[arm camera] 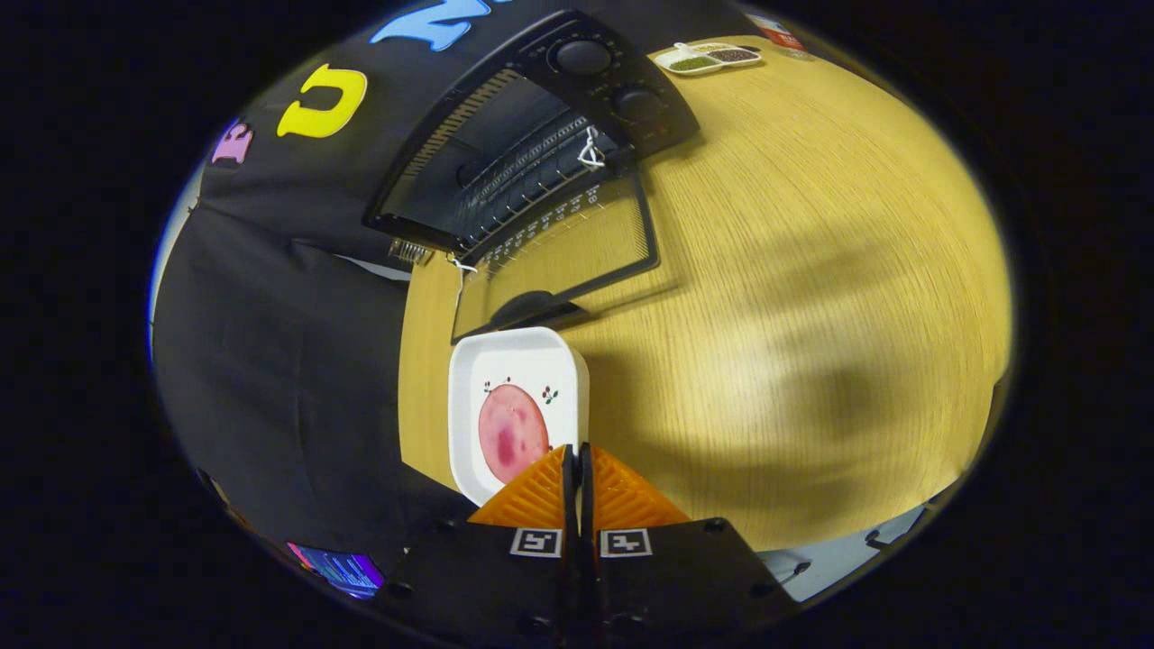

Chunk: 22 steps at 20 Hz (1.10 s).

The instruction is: Open the toaster oven, put the food inside, and close the toaster oven door.

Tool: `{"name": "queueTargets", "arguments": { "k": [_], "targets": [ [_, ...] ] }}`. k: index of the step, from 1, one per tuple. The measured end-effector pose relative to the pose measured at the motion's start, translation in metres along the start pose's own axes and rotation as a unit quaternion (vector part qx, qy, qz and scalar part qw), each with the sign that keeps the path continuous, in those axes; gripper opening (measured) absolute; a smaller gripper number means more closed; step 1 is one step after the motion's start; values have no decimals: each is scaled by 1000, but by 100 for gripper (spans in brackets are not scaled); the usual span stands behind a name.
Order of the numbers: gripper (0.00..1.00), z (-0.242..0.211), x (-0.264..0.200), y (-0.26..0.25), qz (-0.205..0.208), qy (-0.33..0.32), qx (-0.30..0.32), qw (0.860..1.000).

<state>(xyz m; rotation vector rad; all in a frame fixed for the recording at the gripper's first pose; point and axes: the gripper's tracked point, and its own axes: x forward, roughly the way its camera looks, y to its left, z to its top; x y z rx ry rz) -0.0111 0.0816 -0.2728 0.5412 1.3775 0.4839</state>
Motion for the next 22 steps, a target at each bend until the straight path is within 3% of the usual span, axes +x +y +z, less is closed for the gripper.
{"name": "queueTargets", "arguments": {
  "k": [11,22],
  "targets": [
    [2,74,19,46,-5,-135,90,987],
    [1,121,40,70,-2,-251,219,943]
  ]
}}
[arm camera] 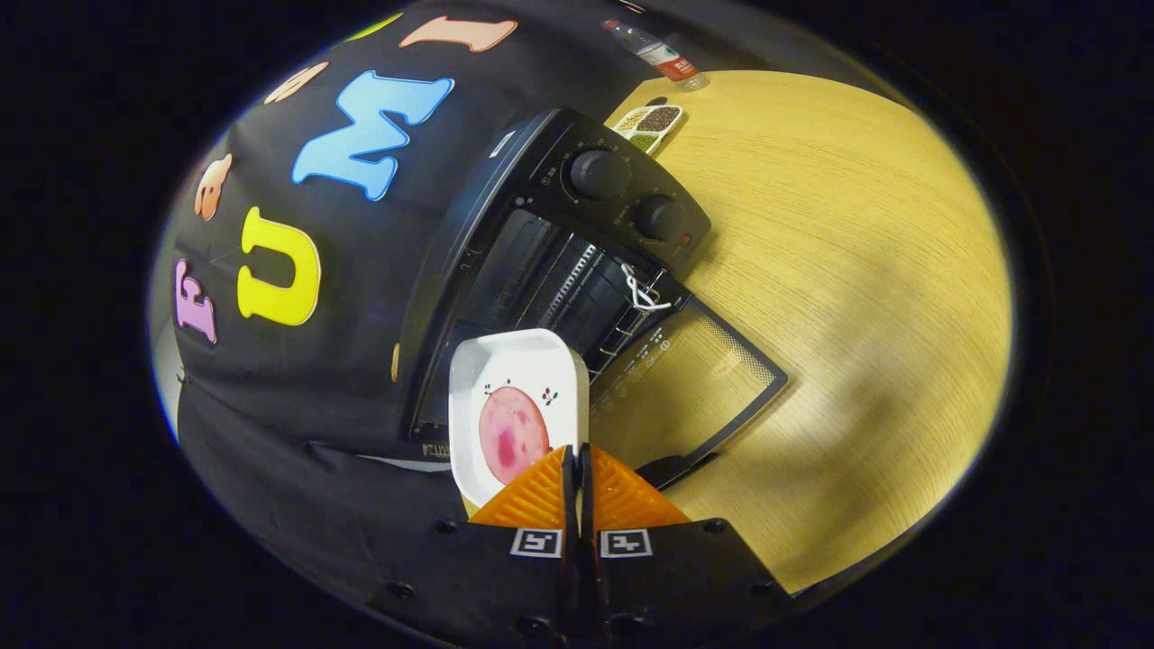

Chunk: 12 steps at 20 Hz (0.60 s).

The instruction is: Open the toaster oven, put the food inside, and close the toaster oven door.

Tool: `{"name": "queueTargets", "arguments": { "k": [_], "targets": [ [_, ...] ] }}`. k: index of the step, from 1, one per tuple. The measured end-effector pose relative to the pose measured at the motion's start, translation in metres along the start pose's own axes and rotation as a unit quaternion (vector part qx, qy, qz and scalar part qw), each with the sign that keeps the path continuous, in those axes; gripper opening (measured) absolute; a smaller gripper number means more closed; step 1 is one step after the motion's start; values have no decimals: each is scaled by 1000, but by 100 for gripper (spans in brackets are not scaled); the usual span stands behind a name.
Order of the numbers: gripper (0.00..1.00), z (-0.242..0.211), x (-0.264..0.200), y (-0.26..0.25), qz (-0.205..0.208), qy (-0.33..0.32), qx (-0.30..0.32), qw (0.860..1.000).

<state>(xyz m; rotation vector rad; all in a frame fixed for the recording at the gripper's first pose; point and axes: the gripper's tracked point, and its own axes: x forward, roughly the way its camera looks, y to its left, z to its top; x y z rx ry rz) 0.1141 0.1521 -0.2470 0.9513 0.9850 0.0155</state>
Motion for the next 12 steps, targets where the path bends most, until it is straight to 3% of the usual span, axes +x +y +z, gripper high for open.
{"name": "queueTargets", "arguments": {
  "k": [6,12],
  "targets": [
    [2,7,21,4,-21,-54,82,995],
    [1,15,47,10,-25,-114,174,978]
  ]
}}
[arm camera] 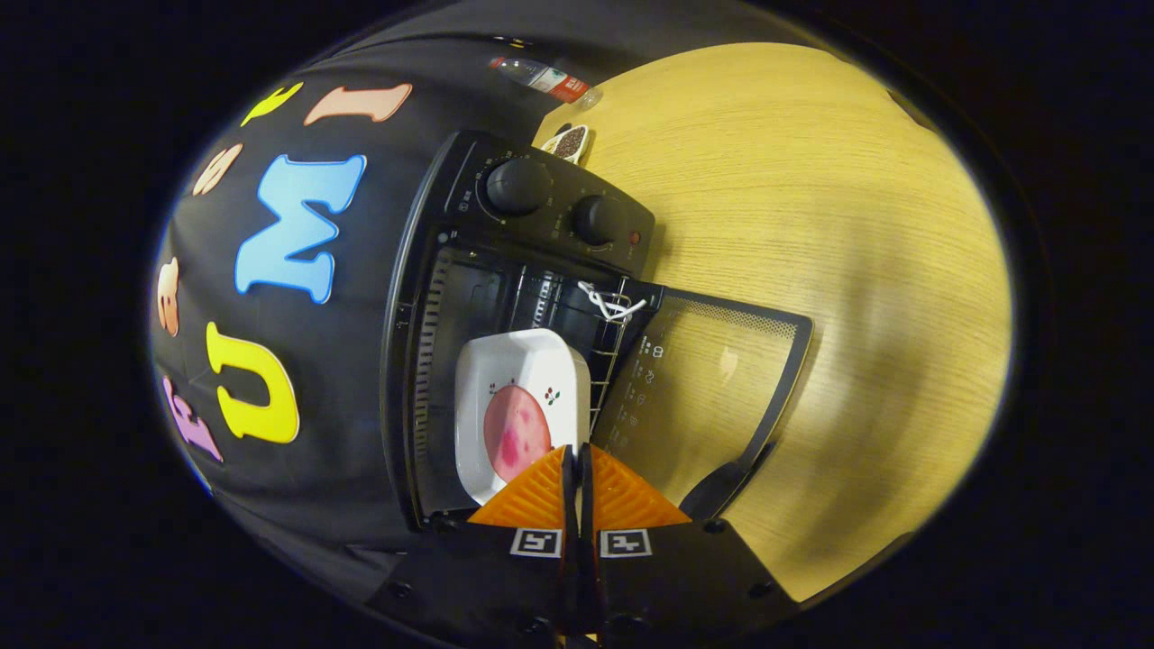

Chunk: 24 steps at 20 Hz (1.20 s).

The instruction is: Open the toaster oven, put the food inside, and close the toaster oven door.

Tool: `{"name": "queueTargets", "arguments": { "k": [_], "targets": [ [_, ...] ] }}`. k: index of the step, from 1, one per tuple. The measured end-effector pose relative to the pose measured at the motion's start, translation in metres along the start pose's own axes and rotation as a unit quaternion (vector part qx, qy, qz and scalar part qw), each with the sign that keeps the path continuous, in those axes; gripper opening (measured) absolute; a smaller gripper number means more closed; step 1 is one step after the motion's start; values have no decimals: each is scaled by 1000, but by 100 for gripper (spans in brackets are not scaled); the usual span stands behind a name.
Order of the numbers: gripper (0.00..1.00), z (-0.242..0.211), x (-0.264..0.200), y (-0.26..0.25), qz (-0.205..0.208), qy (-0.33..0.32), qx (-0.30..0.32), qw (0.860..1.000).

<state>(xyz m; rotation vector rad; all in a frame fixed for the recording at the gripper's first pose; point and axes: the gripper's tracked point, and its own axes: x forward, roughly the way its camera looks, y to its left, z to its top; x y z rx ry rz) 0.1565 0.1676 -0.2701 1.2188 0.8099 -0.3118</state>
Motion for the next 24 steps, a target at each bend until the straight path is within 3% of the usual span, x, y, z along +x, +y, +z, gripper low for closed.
{"name": "queueTargets", "arguments": {
  "k": [9,20,23,24],
  "targets": [
    [2,-2,34,17,-1,-42,73,996],
    [4,-3,56,28,-3,-53,75,996],
    [12,-5,52,33,18,-45,69,996],
    [27,-5,49,34,22,-42,65,997]
  ]
}}
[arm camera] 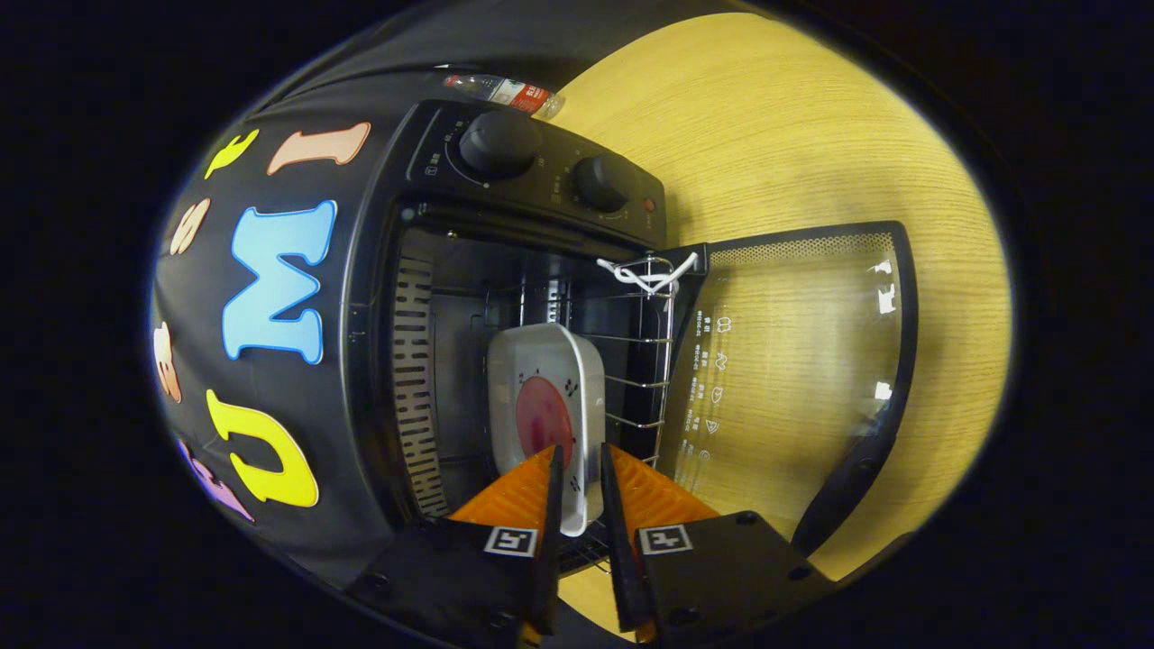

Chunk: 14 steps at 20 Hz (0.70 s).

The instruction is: Open the toaster oven, put the food inside, and close the toaster oven door.

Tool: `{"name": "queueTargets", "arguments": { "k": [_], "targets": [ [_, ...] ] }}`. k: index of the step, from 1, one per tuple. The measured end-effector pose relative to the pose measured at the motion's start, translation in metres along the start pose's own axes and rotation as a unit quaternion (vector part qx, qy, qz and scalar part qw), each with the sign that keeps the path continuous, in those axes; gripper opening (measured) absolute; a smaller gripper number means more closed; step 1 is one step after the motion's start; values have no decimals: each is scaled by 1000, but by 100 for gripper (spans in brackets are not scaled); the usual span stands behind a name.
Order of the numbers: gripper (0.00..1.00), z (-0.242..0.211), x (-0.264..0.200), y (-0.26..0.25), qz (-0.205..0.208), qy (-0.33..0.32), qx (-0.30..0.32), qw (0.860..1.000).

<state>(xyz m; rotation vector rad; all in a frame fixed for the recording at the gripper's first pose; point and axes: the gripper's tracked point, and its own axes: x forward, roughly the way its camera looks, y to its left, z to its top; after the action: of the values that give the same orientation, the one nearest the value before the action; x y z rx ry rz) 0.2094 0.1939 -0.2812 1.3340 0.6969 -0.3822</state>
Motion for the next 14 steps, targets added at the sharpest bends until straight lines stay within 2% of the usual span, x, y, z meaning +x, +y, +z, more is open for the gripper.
{"name": "queueTargets", "arguments": {
  "k": [1,4,6,11,14],
  "targets": [
    [35,-1,-3,0,4,4,-7,1000],
    [82,-3,-17,3,20,11,-55,998],
    [98,-1,-26,1,22,11,-77,997],
    [98,0,-58,11,47,17,-155,987],
    [98,-12,-80,11,58,44,-239,968]
  ]
}}
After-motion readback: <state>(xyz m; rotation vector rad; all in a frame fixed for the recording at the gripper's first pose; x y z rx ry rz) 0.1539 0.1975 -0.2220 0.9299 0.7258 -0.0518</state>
